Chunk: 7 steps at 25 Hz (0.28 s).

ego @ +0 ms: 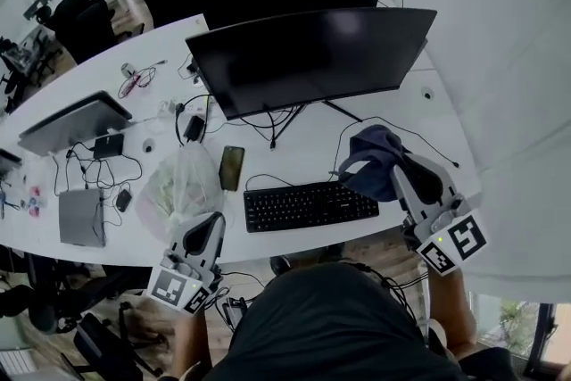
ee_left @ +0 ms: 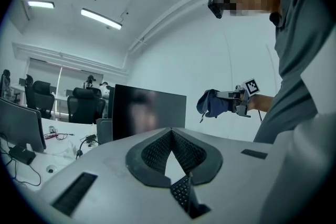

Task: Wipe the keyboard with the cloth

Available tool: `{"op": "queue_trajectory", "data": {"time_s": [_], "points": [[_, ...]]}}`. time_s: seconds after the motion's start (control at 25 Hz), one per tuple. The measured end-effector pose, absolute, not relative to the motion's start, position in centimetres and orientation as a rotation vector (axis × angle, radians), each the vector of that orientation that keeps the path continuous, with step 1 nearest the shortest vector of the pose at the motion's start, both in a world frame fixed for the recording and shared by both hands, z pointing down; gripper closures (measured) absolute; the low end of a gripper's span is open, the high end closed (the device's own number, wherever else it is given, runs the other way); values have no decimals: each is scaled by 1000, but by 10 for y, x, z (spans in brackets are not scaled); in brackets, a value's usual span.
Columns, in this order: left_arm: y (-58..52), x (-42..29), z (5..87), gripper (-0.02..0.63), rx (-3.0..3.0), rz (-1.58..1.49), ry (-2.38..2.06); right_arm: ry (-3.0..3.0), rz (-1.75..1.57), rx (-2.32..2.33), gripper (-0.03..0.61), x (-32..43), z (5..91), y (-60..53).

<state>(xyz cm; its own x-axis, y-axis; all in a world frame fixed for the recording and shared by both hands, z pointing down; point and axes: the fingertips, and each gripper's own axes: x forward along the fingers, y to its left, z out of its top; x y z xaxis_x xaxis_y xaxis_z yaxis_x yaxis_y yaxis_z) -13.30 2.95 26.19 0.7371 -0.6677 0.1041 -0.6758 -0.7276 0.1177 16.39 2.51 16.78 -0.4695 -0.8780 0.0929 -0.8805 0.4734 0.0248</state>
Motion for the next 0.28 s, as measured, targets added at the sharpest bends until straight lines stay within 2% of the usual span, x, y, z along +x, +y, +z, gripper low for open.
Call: {"op": "queue_trajectory", "data": {"time_s": [0.28], "points": [[71,-142,259,611,2797,94,-1039,-2614,54,1618,534,154,163,66]]}}
